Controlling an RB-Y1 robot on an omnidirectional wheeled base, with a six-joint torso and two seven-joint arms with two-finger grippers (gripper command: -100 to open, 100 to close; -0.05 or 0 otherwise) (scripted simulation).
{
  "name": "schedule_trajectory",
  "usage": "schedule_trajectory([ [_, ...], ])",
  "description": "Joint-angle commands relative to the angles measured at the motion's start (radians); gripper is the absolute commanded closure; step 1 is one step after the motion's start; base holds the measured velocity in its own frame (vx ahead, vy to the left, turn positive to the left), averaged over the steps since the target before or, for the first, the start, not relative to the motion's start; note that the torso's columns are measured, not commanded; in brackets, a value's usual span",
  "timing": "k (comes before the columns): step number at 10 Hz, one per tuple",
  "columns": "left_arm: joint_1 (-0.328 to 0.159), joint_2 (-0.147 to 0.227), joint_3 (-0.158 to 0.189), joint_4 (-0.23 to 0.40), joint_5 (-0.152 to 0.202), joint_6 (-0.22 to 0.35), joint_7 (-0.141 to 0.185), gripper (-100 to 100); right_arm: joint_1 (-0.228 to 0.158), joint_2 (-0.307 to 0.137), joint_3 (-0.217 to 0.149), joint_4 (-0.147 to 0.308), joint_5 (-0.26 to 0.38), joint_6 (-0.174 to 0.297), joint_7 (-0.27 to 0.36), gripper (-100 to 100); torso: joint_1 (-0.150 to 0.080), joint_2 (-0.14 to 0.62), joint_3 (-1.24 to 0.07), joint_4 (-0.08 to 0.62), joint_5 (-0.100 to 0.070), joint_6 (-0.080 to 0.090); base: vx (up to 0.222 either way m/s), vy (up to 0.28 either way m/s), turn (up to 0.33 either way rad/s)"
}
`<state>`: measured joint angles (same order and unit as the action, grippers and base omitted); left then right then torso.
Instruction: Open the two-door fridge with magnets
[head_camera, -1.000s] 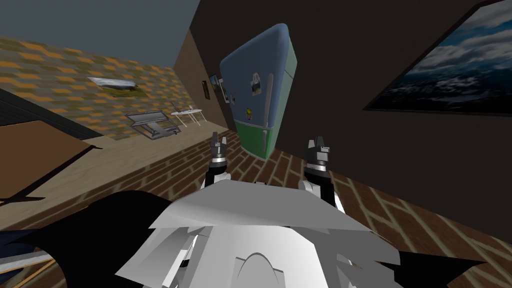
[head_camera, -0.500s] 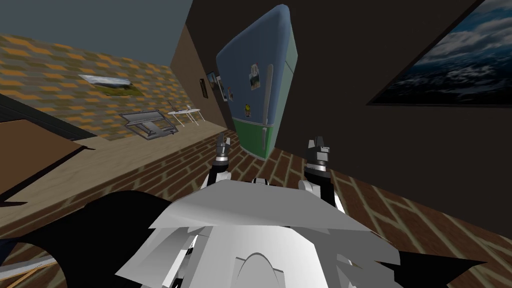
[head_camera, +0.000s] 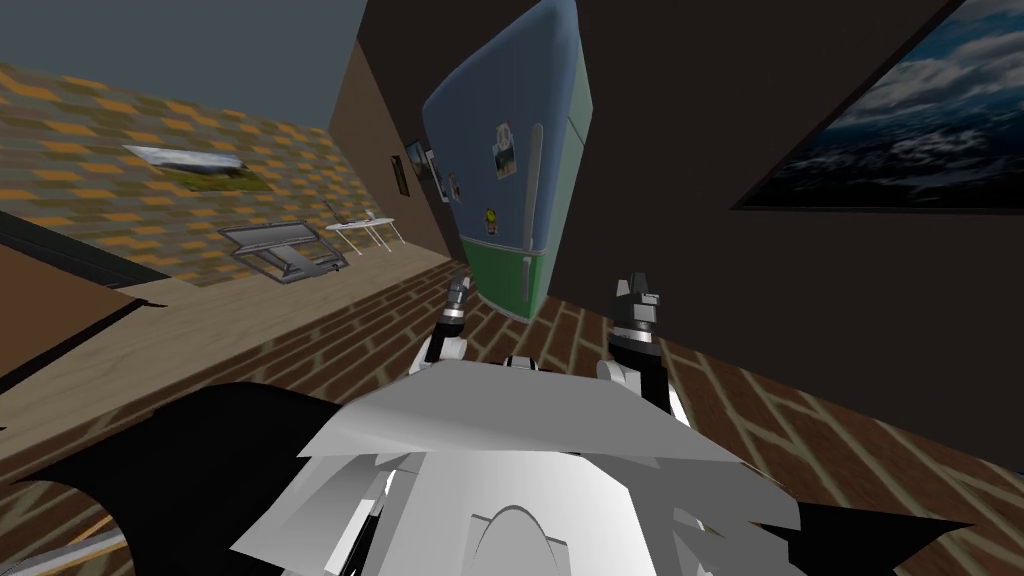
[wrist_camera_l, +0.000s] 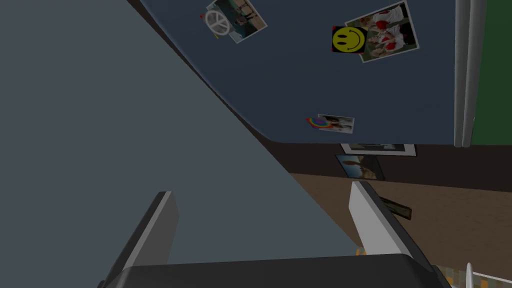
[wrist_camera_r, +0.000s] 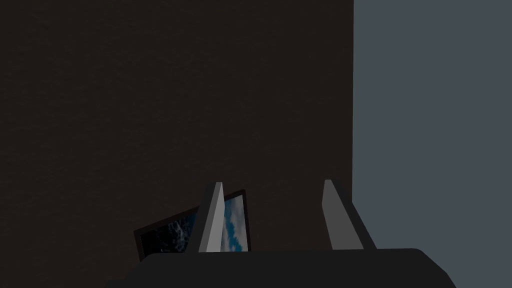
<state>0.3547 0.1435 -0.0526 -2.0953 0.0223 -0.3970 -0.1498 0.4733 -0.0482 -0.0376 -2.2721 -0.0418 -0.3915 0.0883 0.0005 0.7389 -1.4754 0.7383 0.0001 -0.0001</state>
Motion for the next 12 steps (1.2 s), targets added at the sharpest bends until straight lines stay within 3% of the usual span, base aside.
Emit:
schedule_trajectory([
  [1, -0.068, 0.019, 0.003, 0.079, -0.016, 0.018, -0.006, -100, 0.000, 0.000, 0.000, 0.000, 0.000, 0.000, 0.000, 0, 0.000, 0.000, 0.000, 0.000, 0.000, 0.000, 0.062, 0.003, -0.043],
  [5, -0.148, 0.033, -0.001, 0.183, -0.039, 0.041, -0.017, -100, 0.000, 0.000, 0.000, 0.000, 0.000, 0.000, 0.000, 0, 0.000, 0.000, 0.000, 0.000, 0.000, 0.000, 0.052, 0.004, -0.034],
  [8, -0.177, 0.036, -0.002, 0.226, -0.047, 0.050, -0.021, -100, 0.000, 0.000, 0.000, 0.000, 0.000, 0.000, 0.000, 0, -0.001, -0.001, -0.001, 0.000, 0.000, 0.000, 0.041, 0.005, -0.026],
  [11, -0.267, 0.041, -0.006, 0.328, -0.073, 0.076, -0.034, -100, 0.000, 0.000, 0.000, 0.000, 0.000, 0.000, 0.000, 0, -0.001, -0.002, -0.001, 0.000, 0.000, 0.000, 0.058, 0.008, -0.053],
  [12, -0.267, 0.041, -0.006, 0.341, -0.073, 0.076, -0.034, -100, 0.000, 0.000, 0.000, 0.000, 0.000, 0.000, 0.000, 0, 0.000, -0.003, -0.002, -0.001, 0.000, 0.000, 0.057, 0.017, -0.018],
])
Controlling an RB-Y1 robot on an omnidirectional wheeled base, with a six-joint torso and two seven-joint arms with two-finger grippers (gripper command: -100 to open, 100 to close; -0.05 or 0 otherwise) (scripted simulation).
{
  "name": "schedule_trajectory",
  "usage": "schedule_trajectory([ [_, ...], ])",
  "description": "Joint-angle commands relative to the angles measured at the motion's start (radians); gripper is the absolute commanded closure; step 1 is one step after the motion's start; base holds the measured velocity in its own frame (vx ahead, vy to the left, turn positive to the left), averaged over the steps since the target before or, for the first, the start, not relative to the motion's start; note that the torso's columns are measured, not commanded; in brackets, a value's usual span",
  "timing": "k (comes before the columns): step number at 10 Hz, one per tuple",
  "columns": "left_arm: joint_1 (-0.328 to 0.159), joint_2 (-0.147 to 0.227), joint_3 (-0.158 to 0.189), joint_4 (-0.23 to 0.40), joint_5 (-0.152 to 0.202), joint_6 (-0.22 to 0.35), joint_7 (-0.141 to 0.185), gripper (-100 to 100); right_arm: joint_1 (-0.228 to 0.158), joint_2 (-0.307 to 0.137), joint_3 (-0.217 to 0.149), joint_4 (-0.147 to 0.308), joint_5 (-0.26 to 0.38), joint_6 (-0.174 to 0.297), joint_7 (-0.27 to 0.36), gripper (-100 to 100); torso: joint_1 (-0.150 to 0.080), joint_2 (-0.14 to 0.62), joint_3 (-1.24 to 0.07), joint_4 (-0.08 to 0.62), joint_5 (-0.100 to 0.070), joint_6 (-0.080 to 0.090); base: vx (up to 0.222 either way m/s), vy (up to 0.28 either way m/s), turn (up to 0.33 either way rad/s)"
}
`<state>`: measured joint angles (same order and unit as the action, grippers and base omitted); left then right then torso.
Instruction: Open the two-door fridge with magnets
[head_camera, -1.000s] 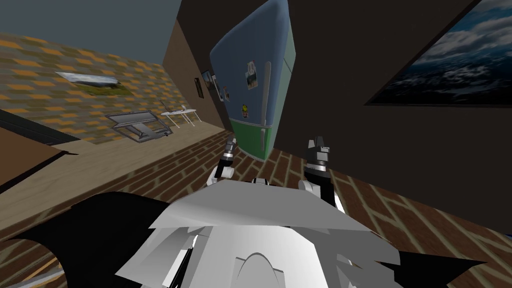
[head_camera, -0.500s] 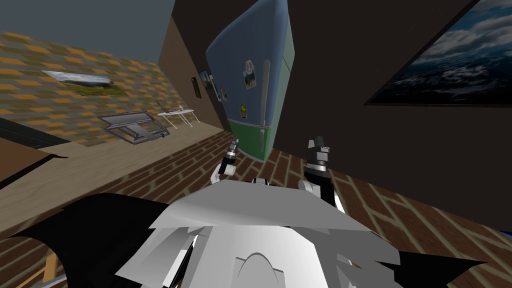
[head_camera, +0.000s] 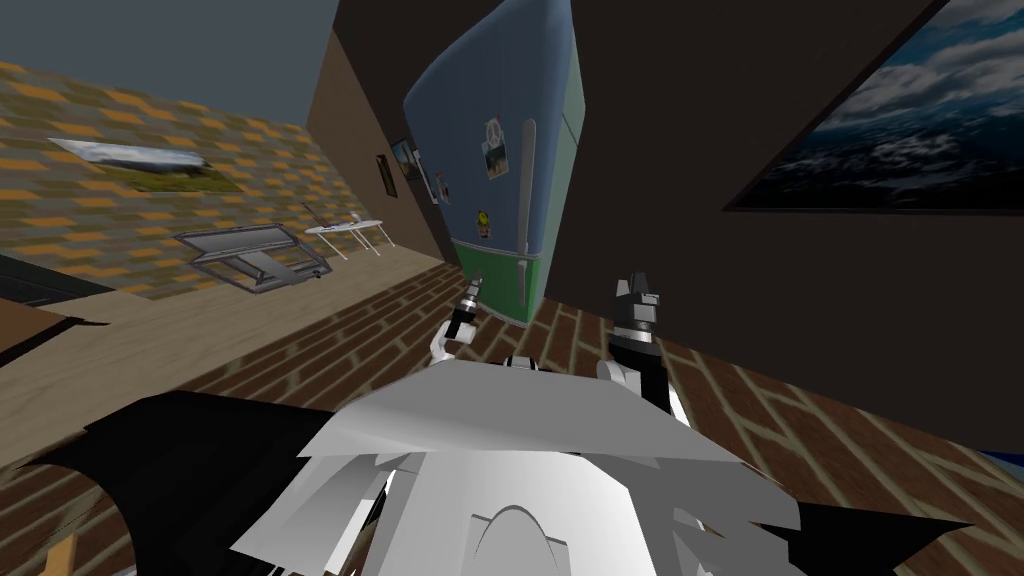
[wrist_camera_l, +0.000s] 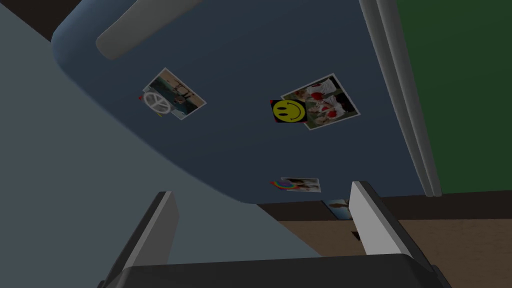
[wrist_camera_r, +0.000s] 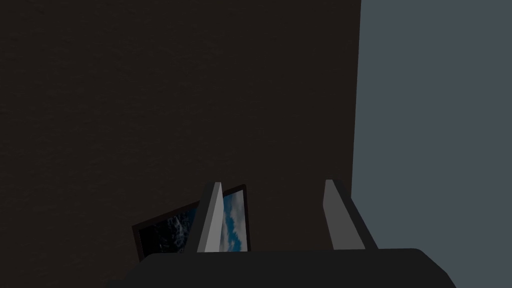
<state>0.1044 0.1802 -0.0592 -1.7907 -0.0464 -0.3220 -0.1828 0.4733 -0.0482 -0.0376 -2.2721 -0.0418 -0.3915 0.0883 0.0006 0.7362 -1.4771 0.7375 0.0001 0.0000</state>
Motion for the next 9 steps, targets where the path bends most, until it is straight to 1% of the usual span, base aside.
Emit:
schedule_trajectory([
  [1, -0.048, 0.005, -0.001, 0.074, -0.013, 0.010, -0.005, -100, 0.000, 0.000, 0.000, 0.000, 0.000, 0.000, 0.000, 0, 0.000, 0.002, 0.001, 0.000, 0.000, 0.000, 0.049, 0.009, -0.029],
  [2, -0.048, 0.005, -0.001, 0.078, -0.013, 0.010, -0.005, -100, 0.000, 0.000, 0.000, 0.000, 0.000, 0.000, 0.000, 0, -0.001, 0.003, 0.002, 0.001, 0.000, 0.000, 0.039, 0.004, -0.016],
  [4, -0.111, 0.004, -0.003, 0.145, -0.031, 0.029, -0.013, -100, 0.000, 0.000, 0.000, 0.000, 0.000, 0.000, 0.000, 0, -0.001, 0.002, 0.002, 0.001, 0.000, 0.000, 0.054, 0.006, -0.046],
  [5, -0.111, 0.004, -0.003, 0.161, -0.031, 0.029, -0.013, -100, 0.000, 0.000, 0.000, 0.000, 0.000, 0.000, 0.000, 0, 0.000, 0.001, 0.000, 0.000, 0.000, 0.000, 0.051, 0.008, -0.022],
  [6, -0.142, 0.002, -0.005, 0.192, -0.040, 0.039, -0.017, -100, 0.000, 0.000, 0.000, 0.000, 0.000, 0.000, 0.000, 0, 0.000, 0.002, 0.001, 0.000, 0.000, 0.000, 0.047, 0.006, -0.036],
  [7, -0.142, 0.002, -0.005, 0.203, -0.040, 0.039, -0.017, -100, 0.000, 0.000, 0.000, 0.000, 0.000, 0.000, 0.000, 0, 0.000, 0.002, 0.001, 0.001, 0.000, 0.000, 0.037, 0.005, -0.020],
  [8, -0.173, -0.001, -0.006, 0.240, -0.049, 0.048, -0.021, -100, 0.000, 0.000, 0.000, 0.000, 0.000, 0.000, 0.000, 0, -0.001, 0.003, 0.002, 0.001, 0.000, 0.000, 0.039, 0.006, -0.036],
  [9, -0.173, -0.001, -0.006, 0.245, -0.049, 0.048, -0.021, -100, 0.000, 0.000, 0.000, 0.000, 0.000, 0.000, 0.000, 0, -0.001, 0.002, 0.001, 0.001, 0.000, 0.000, 0.031, 0.006, -0.018],
])
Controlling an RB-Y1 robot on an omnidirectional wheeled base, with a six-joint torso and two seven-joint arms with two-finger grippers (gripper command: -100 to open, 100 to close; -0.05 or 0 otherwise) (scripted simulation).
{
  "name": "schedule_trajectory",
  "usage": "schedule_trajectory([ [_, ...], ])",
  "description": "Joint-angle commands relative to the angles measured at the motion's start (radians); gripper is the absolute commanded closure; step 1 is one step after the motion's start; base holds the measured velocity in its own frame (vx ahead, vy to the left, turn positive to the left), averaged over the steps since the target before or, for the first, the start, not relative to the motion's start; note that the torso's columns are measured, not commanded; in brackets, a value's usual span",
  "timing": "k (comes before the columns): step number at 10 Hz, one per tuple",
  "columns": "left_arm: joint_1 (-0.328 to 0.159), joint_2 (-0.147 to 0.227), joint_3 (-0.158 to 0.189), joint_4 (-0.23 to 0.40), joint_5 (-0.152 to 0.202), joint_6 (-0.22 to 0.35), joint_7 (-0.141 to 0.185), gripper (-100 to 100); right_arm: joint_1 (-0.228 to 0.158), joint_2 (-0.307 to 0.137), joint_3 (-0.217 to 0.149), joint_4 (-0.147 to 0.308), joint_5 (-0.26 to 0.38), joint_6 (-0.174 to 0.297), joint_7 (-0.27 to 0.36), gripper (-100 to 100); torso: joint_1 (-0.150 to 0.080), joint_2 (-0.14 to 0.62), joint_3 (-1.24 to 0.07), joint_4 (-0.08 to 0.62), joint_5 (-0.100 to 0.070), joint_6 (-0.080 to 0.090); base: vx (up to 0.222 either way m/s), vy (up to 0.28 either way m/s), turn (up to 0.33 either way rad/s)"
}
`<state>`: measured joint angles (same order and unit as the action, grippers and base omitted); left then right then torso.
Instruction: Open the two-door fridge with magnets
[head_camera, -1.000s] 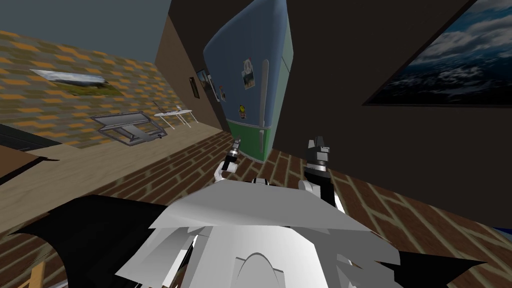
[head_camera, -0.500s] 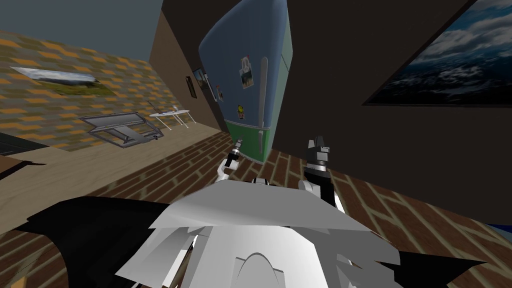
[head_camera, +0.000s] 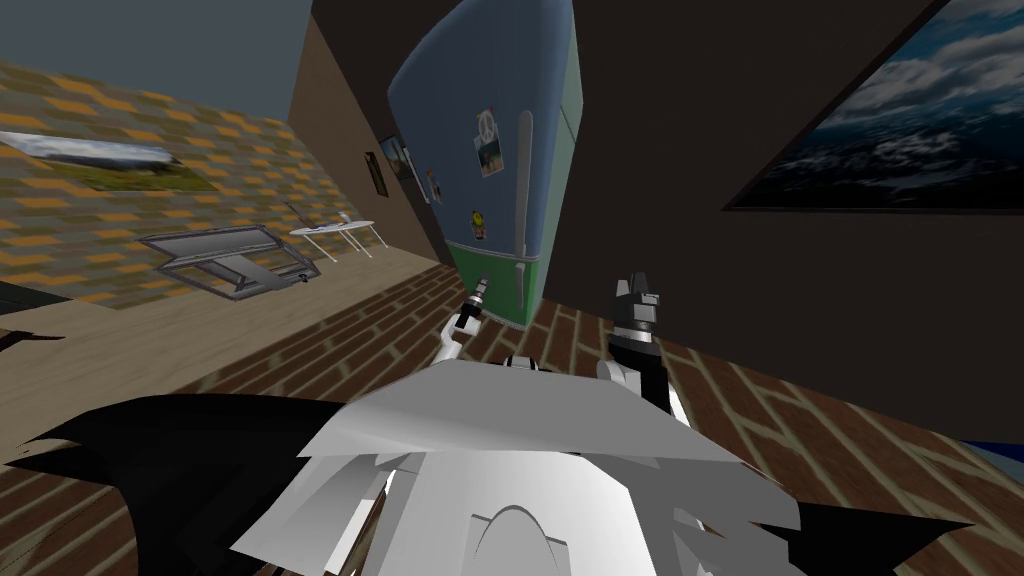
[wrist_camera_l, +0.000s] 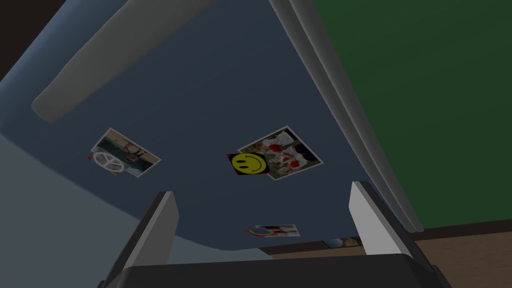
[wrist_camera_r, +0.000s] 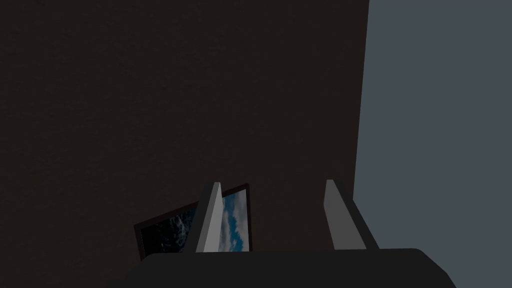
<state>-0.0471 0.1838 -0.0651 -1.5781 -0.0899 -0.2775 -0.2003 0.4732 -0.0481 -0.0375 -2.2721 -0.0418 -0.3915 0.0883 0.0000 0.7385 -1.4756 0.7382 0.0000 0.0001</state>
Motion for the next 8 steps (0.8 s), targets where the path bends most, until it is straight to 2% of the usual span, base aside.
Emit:
schedule_trajectory([
  [1, -0.052, -0.007, -0.001, 0.073, -0.014, 0.013, -0.008, -100, 0.000, 0.000, 0.000, 0.000, 0.000, 0.000, 0.000, 0, 0.000, 0.000, 0.000, 0.000, 0.000, 0.000, 0.037, 0.008, -0.029],
  [2, -0.082, -0.011, -0.003, 0.098, -0.023, 0.023, -0.012, -100, 0.000, 0.000, 0.000, 0.000, 0.000, 0.000, 0.000, 0, 0.000, -0.001, 0.000, 0.000, 0.000, 0.000, 0.060, 0.017, -0.053],
  [3, -0.082, -0.011, -0.003, 0.114, -0.023, 0.023, -0.012, -100, 0.000, 0.000, 0.000, 0.000, 0.000, 0.000, 0.000, 0, 0.000, -0.002, -0.001, -0.001, 0.000, 0.000, 0.049, 0.012, -0.026],
  [5, -0.140, -0.020, -0.005, 0.180, -0.039, 0.040, -0.019, -100, 0.000, 0.000, 0.000, 0.000, 0.000, 0.000, 0.000, 0, 0.000, 0.000, 0.000, 0.000, 0.000, 0.000, 0.054, 0.008, -0.043],
  [8, -0.167, -0.024, -0.006, 0.230, -0.047, 0.049, -0.023, -100, 0.000, 0.000, 0.000, 0.000, 0.000, 0.000, 0.000, 0, 0.000, 0.000, 0.000, 0.000, 0.000, 0.000, 0.040, 0.005, -0.021],
])
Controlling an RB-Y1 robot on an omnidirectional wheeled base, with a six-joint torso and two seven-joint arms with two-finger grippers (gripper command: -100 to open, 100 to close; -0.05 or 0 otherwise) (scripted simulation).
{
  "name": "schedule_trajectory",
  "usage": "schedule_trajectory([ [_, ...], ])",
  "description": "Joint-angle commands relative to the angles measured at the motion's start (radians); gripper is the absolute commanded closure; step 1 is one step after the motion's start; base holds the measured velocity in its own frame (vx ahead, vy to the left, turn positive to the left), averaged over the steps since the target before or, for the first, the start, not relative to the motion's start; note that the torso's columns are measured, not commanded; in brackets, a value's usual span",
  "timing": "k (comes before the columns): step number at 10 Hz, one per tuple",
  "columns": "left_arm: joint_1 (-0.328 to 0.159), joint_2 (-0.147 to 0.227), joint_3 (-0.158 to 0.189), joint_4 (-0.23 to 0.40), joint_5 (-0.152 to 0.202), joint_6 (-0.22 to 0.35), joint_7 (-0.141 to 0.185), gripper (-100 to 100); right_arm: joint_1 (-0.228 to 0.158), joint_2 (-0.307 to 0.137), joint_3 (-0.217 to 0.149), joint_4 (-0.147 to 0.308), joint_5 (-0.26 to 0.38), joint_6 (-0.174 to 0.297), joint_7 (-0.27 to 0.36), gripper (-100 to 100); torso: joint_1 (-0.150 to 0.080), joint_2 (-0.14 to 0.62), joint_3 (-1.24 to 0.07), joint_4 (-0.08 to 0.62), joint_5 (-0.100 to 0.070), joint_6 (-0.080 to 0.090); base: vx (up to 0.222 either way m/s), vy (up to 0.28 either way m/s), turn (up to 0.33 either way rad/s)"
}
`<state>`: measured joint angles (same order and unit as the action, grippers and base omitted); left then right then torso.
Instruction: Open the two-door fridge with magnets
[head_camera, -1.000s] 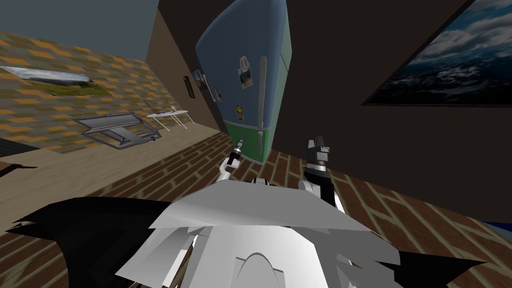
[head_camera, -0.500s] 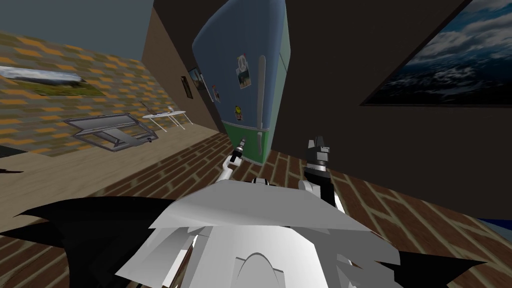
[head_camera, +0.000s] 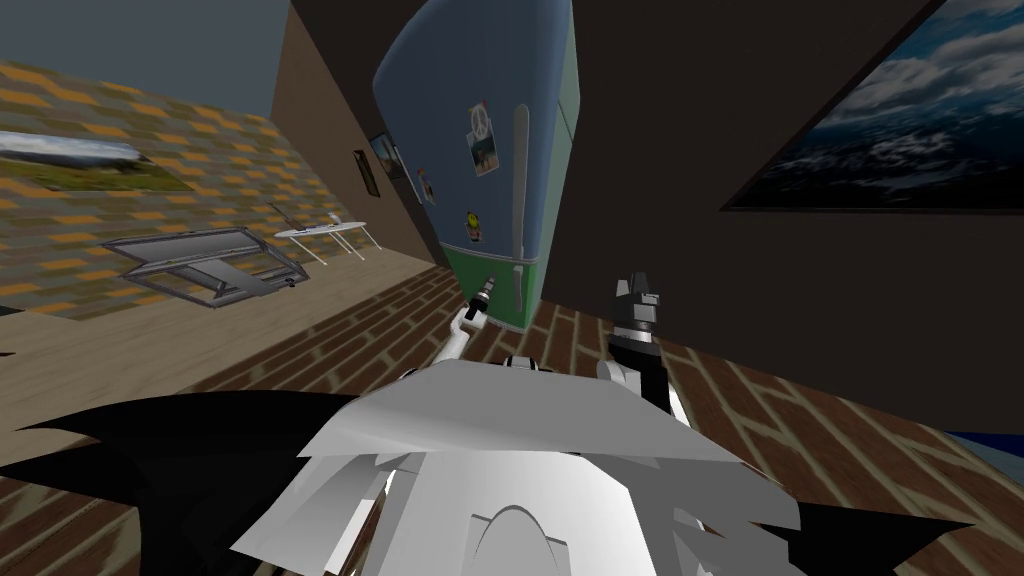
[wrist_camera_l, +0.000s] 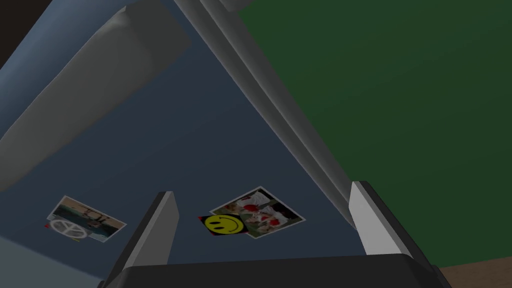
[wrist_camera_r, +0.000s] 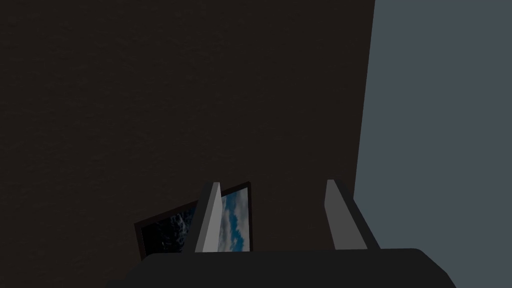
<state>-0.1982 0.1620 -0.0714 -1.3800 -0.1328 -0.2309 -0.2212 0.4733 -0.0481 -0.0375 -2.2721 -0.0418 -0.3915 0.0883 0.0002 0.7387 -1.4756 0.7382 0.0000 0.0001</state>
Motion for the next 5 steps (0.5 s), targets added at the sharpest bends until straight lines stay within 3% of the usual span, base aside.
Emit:
schedule_trajectory([
  [1, -0.043, -0.007, -0.001, 0.068, -0.012, 0.010, -0.005, -100, 0.000, 0.000, 0.000, 0.000, 0.000, 0.000, 0.000, 0, 0.000, 0.001, 0.000, 0.000, 0.000, 0.000, 0.035, 0.003, -0.027],
  [5, -0.140, -0.034, -0.005, 0.199, -0.039, 0.040, -0.018, -100, 0.000, 0.000, 0.000, 0.000, 0.000, 0.000, 0.000, 0, 0.000, -0.001, -0.001, -0.001, 0.000, 0.000, 0.059, 0.012, -0.044],
])
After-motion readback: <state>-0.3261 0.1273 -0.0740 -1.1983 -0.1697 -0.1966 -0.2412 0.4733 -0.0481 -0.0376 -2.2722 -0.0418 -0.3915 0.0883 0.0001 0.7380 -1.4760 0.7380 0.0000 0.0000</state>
